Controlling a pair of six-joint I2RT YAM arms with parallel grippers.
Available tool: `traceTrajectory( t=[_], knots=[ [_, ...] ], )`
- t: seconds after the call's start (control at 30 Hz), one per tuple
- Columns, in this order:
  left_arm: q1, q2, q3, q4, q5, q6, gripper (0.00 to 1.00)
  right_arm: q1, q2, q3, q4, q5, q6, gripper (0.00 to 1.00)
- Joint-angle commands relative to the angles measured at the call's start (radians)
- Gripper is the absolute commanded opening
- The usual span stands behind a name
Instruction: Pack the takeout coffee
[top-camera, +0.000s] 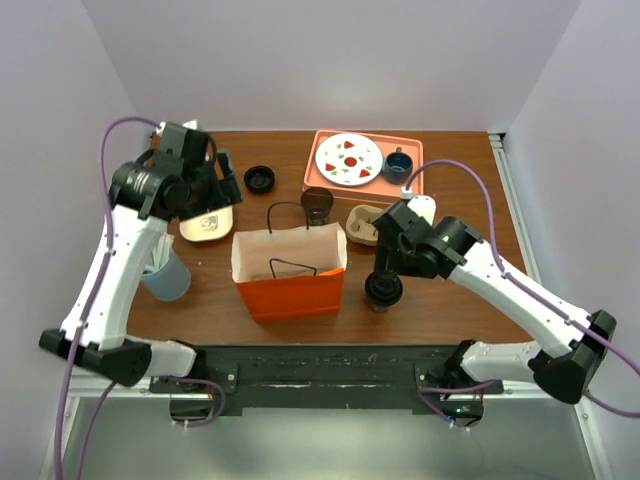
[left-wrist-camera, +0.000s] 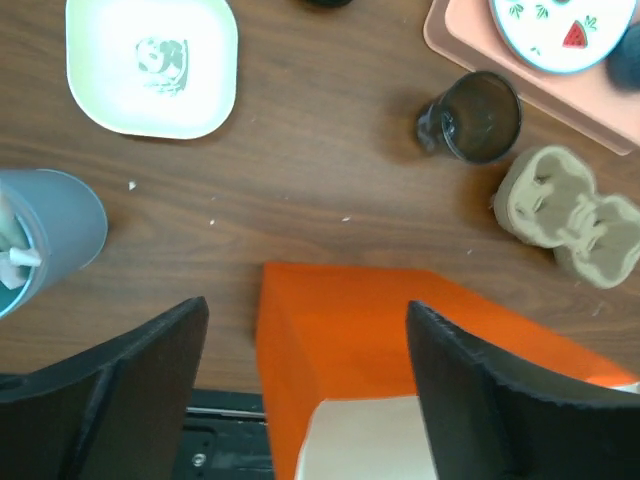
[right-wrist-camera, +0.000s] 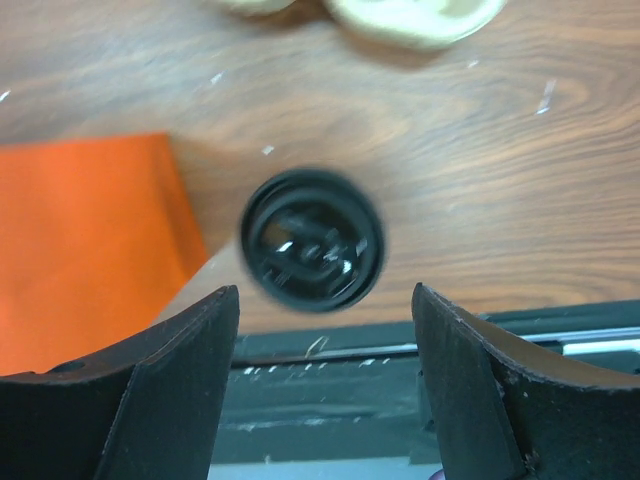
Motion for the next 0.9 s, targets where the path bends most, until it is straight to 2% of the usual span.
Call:
traceTrajectory(
  t=[0.0,0.07,0.2,0.3,0.37,0.43,0.6,0.67,0.87],
  knots=[
    [0.004,-0.204,-0.151,0.056,0.132,-0.021,0.79,-0.14,-0.022,-0.039,0.104,-0.159,-0.164,0.74],
    [0.004,-0.255,-0.225,0.033,0.218,-0.029,0.74,-0.169,0.002,-0.043,0.11,-0.179,-0.216,0.74],
    [0.004,-0.396,-0.368,-0.011,0.299,-0.055,0.62,-0.189,0.048,-0.049,0.127,-0.216,-0.252,0.76],
    [0.004,-0.446,-0.425,0.002,0.361,-0.084,0.57,-0.2,0.056,-0.059,0.147,-0.224,-0.267,0.77],
    [0.004,-0.458,-0.442,0.041,0.388,-0.084,0.57,-0.206,0.059,-0.067,0.151,-0.222,-0.275,0.77],
    [0.004,-0.452,-0.452,0.08,0.401,-0.079,0.56,-0.207,0.053,-0.076,0.162,-0.234,-0.278,0.77],
    [0.004,-0.401,-0.466,0.128,0.398,-0.043,0.46,-0.209,0.049,-0.09,0.182,-0.242,-0.278,0.77],
    [0.004,-0.375,-0.465,0.133,0.37,-0.03,0.41,-0.207,0.056,-0.079,0.185,-0.253,-0.28,0.77],
    [0.004,-0.326,-0.448,0.136,0.306,0.017,0.35,-0.207,0.059,-0.079,0.19,-0.265,-0.27,0.77]
  ],
)
